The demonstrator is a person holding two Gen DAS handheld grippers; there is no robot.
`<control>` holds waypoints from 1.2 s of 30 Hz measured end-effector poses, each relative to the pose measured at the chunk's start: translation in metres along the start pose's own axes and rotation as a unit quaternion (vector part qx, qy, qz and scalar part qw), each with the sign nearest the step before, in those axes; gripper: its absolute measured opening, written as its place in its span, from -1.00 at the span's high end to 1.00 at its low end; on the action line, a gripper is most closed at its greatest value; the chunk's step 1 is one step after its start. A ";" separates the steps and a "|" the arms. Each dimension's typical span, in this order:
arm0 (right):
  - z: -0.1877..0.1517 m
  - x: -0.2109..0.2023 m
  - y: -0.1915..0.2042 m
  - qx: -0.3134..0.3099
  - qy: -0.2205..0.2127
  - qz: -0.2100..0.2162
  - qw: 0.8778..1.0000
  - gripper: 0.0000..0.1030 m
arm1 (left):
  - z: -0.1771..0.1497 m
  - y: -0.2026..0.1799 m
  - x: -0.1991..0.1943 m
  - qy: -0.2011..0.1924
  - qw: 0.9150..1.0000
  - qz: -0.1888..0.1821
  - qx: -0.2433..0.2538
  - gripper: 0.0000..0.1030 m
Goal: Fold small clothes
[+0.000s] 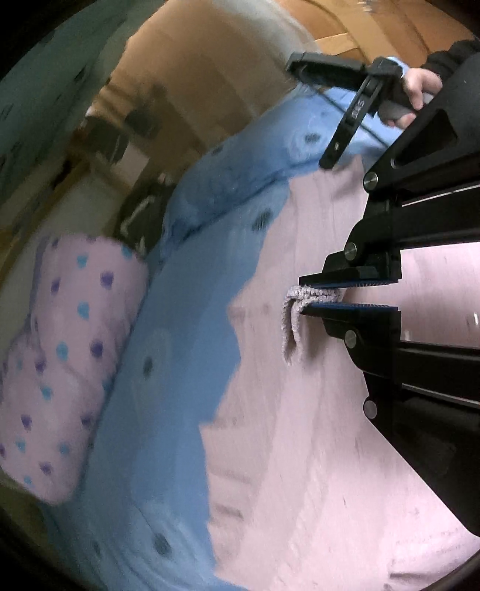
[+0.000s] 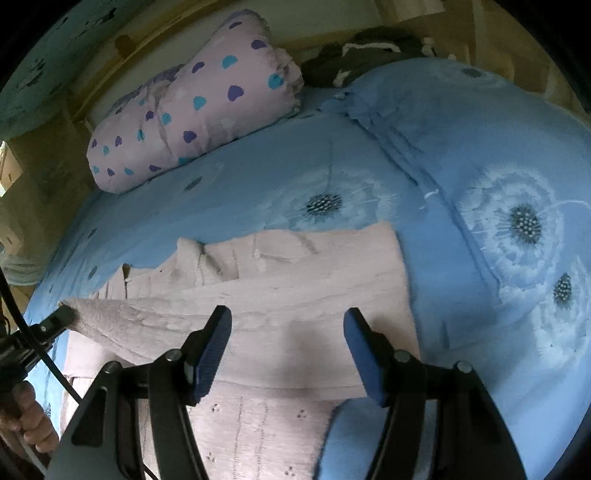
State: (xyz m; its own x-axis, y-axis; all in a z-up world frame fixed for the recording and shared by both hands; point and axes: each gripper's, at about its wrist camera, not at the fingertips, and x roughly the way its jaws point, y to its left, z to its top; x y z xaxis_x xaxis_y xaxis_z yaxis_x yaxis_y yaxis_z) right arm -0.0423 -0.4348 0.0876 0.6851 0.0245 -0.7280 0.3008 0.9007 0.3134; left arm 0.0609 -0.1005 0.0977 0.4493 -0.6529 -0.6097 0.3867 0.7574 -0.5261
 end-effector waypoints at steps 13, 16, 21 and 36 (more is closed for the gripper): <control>-0.007 0.025 0.001 0.064 0.032 0.017 0.997 -0.29 | -0.001 0.051 -0.014 0.002 0.999 0.027 -0.034 1.00; -0.006 0.024 0.003 0.056 0.029 0.017 0.998 -0.29 | 0.000 0.053 -0.018 -0.001 0.999 0.030 -0.035 1.00; -0.007 0.028 0.004 0.049 0.035 0.010 0.998 -0.29 | -0.002 0.063 -0.019 0.002 0.998 0.038 -0.043 1.00; -0.008 0.032 0.007 0.013 0.034 -0.026 0.999 -0.30 | -0.007 0.101 -0.018 0.013 0.994 0.083 -0.069 1.00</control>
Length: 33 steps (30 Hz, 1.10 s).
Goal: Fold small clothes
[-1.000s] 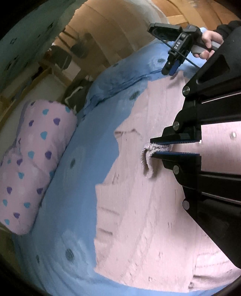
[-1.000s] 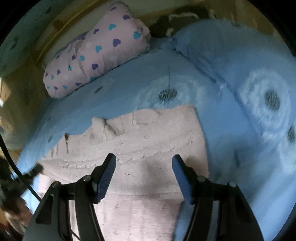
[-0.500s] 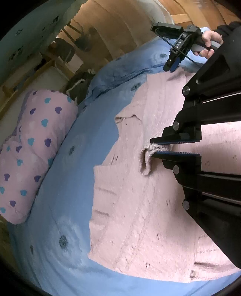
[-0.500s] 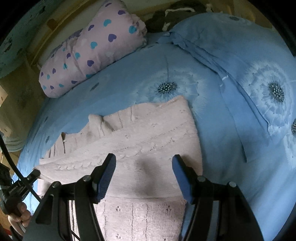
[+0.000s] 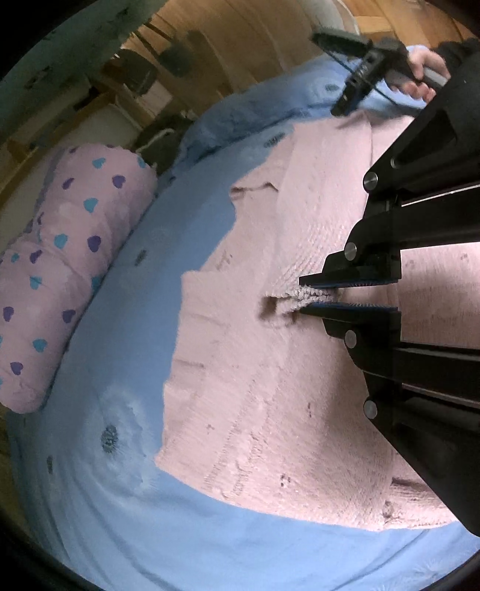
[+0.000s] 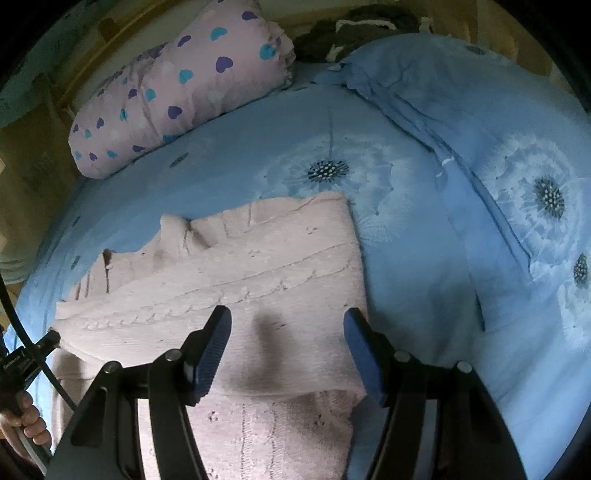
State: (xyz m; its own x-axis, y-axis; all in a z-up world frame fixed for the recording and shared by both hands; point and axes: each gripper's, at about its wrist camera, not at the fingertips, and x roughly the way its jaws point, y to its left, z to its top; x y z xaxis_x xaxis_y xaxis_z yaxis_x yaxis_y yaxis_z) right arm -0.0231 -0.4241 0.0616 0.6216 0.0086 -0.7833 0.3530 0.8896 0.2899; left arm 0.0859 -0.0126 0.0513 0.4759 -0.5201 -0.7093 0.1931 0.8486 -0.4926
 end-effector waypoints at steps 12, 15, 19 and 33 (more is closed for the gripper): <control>0.011 0.002 -0.055 0.104 -0.024 0.001 0.994 -0.55 | -0.012 0.016 0.011 0.019 1.000 0.009 -0.009 1.00; 0.008 0.012 -0.053 0.107 -0.003 0.010 0.994 -0.55 | -0.015 0.016 0.019 0.033 0.999 0.020 -0.008 1.00; 0.002 0.022 -0.041 0.078 0.022 -0.002 0.997 -0.55 | -0.010 0.017 0.009 0.042 0.999 0.009 -0.025 0.87; -0.048 -0.096 0.050 -0.058 -0.053 -0.009 0.997 -0.55 | -0.039 0.024 -0.099 -0.040 0.999 0.016 0.012 0.26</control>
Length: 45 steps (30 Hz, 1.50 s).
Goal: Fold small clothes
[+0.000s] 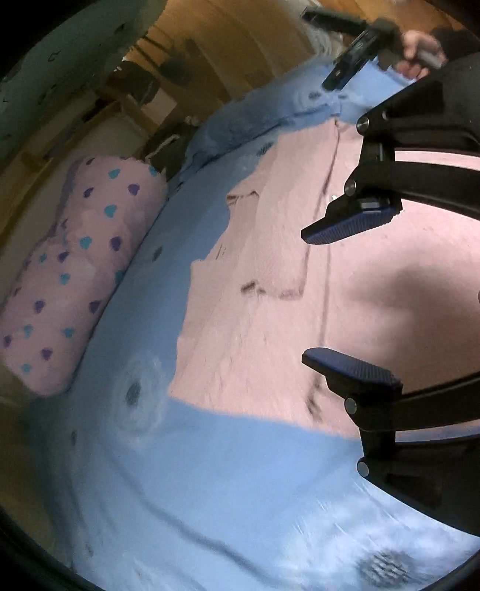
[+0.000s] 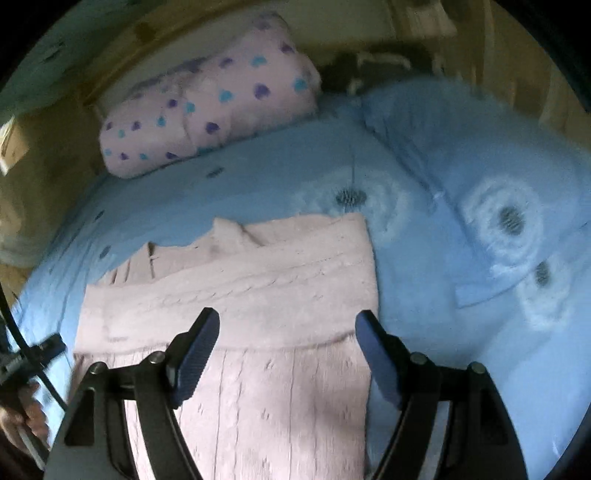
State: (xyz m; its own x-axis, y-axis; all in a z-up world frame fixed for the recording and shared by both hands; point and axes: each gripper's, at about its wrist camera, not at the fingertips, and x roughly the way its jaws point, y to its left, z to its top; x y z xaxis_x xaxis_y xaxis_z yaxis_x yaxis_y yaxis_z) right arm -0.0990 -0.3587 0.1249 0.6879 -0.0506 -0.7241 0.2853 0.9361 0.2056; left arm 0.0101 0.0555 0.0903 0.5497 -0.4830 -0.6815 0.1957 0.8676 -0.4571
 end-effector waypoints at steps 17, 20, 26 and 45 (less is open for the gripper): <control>-0.098 -0.060 -0.063 0.075 0.013 0.005 0.997 -0.55 | -0.084 0.014 -0.071 -0.002 0.999 0.046 0.003 0.26; -0.112 -0.053 -0.059 0.061 0.038 0.002 0.997 -0.55 | -0.096 0.011 -0.074 0.009 0.998 0.064 0.009 0.26; -0.129 -0.054 -0.046 0.040 0.056 -0.012 0.998 -0.55 | -0.110 0.010 -0.082 0.011 0.997 0.073 0.014 0.26; -0.167 -0.041 -0.018 0.021 0.097 -0.068 0.993 -0.46 | -0.138 0.040 -0.087 0.076 0.993 0.072 -0.060 0.38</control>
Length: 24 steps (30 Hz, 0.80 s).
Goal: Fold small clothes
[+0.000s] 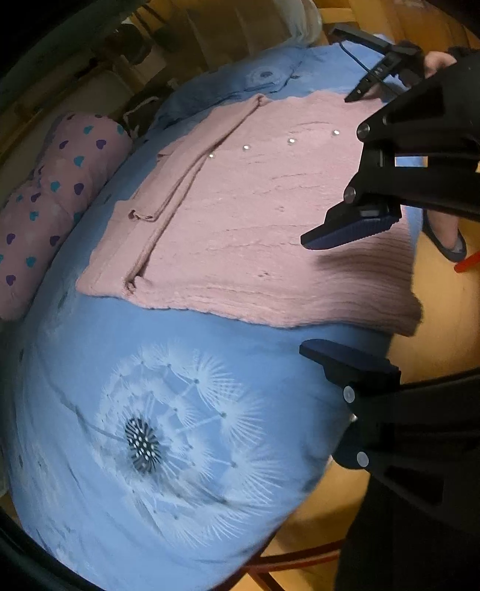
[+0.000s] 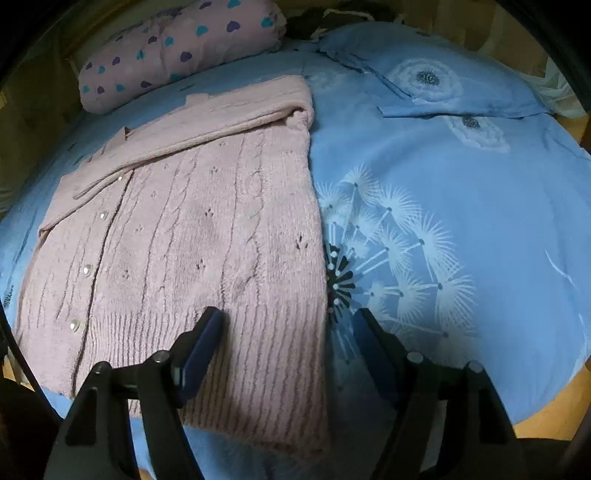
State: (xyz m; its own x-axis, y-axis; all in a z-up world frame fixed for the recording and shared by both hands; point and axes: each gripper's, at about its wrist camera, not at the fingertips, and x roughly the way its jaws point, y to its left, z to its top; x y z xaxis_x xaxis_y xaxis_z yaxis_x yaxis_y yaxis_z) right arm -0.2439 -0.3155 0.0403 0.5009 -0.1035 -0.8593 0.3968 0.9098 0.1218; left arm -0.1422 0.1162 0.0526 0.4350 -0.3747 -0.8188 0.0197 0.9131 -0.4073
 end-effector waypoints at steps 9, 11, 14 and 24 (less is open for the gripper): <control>-0.004 -0.003 0.002 0.002 -0.012 0.001 1.000 -0.32 | -0.022 -0.007 0.002 -0.001 0.999 0.049 0.021 0.38; -0.007 -0.002 0.004 -0.004 -0.017 -0.001 1.000 -0.32 | -0.020 0.000 0.003 0.000 0.999 0.038 -0.003 0.47; -0.008 -0.001 0.005 -0.008 -0.022 0.000 1.000 -0.28 | -0.018 0.007 0.005 0.008 0.999 0.035 -0.025 1.00; -0.005 -0.005 0.002 0.015 -0.019 0.086 0.996 0.71 | -0.021 0.006 -0.009 0.009 0.998 -0.064 -0.022 1.00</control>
State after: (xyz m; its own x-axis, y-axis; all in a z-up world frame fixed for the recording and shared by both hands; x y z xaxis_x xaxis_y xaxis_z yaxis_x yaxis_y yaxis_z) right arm -0.2494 -0.3108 0.0422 0.5918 0.0365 -0.8052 0.3251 0.9033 0.2799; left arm -0.1649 0.1214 0.0491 0.4154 -0.4912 -0.7657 0.0345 0.8496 -0.5263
